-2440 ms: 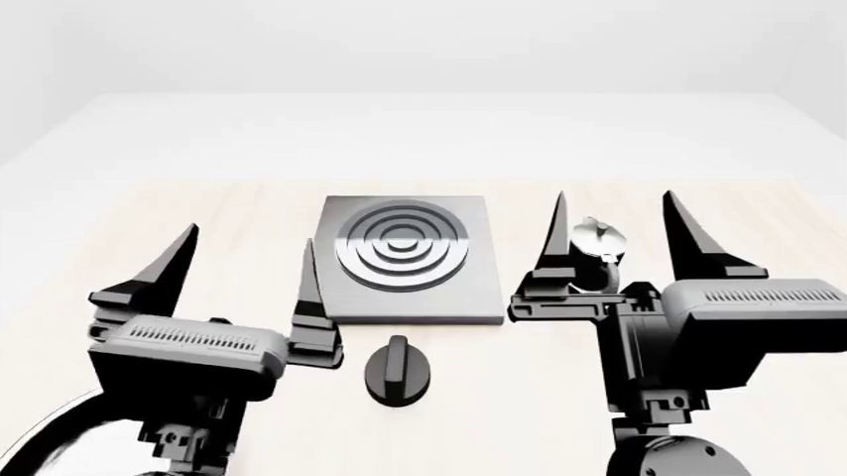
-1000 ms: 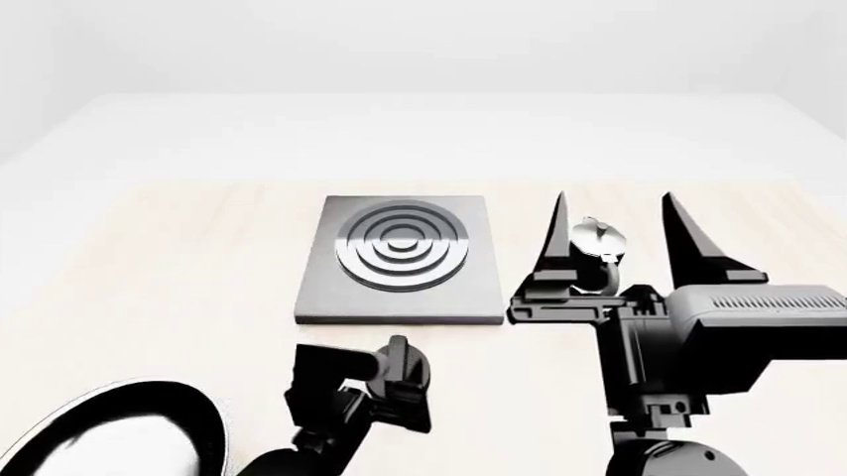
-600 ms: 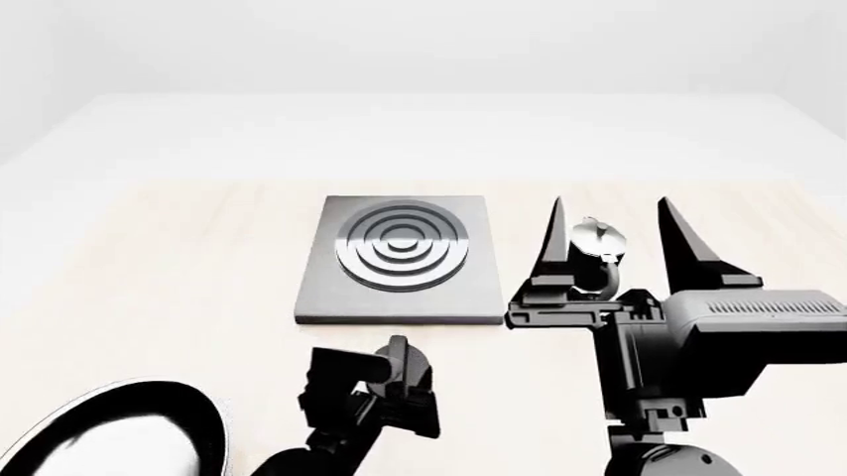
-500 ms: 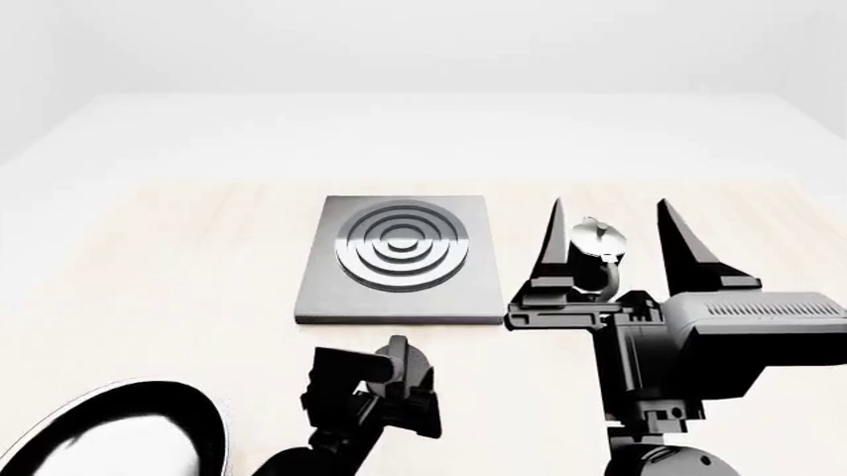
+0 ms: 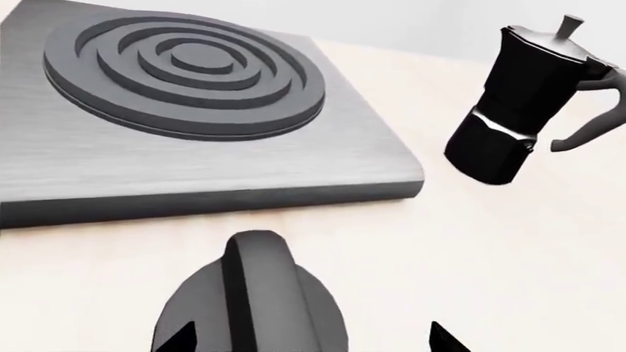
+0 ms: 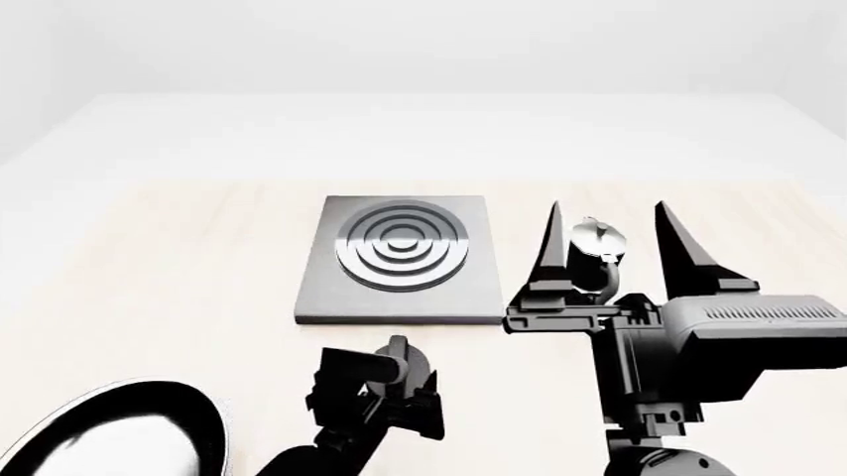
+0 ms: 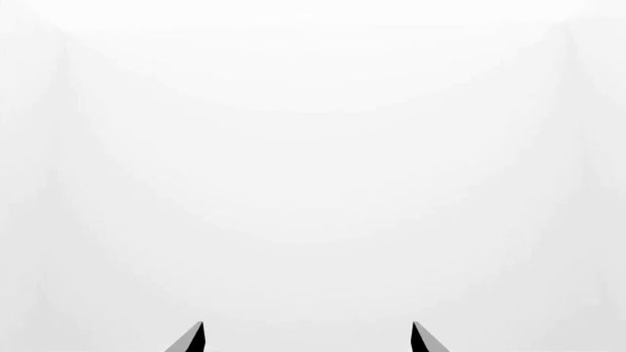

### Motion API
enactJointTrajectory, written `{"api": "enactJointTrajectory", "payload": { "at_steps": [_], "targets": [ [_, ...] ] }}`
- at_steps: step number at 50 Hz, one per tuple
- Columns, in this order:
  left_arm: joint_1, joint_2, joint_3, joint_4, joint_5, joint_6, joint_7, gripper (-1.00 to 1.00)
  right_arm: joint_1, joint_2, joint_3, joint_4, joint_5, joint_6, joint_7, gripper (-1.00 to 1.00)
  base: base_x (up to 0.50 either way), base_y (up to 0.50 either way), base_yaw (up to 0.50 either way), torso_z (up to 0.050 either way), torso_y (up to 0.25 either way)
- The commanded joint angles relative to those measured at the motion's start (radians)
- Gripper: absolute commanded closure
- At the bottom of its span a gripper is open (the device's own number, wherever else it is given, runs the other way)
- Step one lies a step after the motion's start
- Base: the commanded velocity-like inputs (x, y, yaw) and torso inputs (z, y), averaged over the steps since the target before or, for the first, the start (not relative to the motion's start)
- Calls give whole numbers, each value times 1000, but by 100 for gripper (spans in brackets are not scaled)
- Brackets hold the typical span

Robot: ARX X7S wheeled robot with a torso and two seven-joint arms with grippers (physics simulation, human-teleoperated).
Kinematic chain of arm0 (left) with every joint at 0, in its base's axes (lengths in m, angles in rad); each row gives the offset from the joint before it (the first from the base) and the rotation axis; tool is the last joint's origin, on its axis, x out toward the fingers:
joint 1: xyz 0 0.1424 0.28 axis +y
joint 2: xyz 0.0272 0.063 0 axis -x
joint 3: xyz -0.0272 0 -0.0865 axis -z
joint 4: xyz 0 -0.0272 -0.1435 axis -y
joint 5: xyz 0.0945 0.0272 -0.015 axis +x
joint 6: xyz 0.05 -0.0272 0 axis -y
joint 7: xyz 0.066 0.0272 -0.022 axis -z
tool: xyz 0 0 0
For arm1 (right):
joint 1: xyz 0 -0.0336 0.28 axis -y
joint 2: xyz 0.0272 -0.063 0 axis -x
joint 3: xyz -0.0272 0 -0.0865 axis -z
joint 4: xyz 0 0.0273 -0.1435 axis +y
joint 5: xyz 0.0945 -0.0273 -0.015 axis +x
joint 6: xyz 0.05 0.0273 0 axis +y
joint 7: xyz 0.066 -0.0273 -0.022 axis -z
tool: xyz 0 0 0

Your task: Turn on the stove and put the moka pot on it.

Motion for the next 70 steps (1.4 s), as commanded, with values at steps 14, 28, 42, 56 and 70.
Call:
{"api": "enactJointTrajectory", "payload": {
  "at_steps": [14, 28, 42, 56, 70],
  "targets": [
    [-24, 2, 33, -71, -11, 24, 2, -100, 4, 8, -9, -1, 11, -2, 10, -100, 0, 0, 0, 0, 0],
    [-39, 7, 47, -112, -25, 41, 10, -100, 2, 12, -15, -9, 18, -1, 18, -100, 0, 0, 0, 0, 0],
    [-41, 12, 68, -137, -35, 60, 13, -100, -23, 13, -28, 29, 3, -63, 13, -100, 0, 0, 0, 0, 0],
    [-36, 14, 108, -109, -52, 43, 20, -100, -10, 20, -24, 14, 17, -42, 21, -100, 0, 0, 0, 0, 0],
    [-22, 7, 150, -45, -64, 15, 10, -100, 7, 27, -20, -9, 35, -7, 33, -100, 0, 0, 0, 0, 0]
  ]
}}
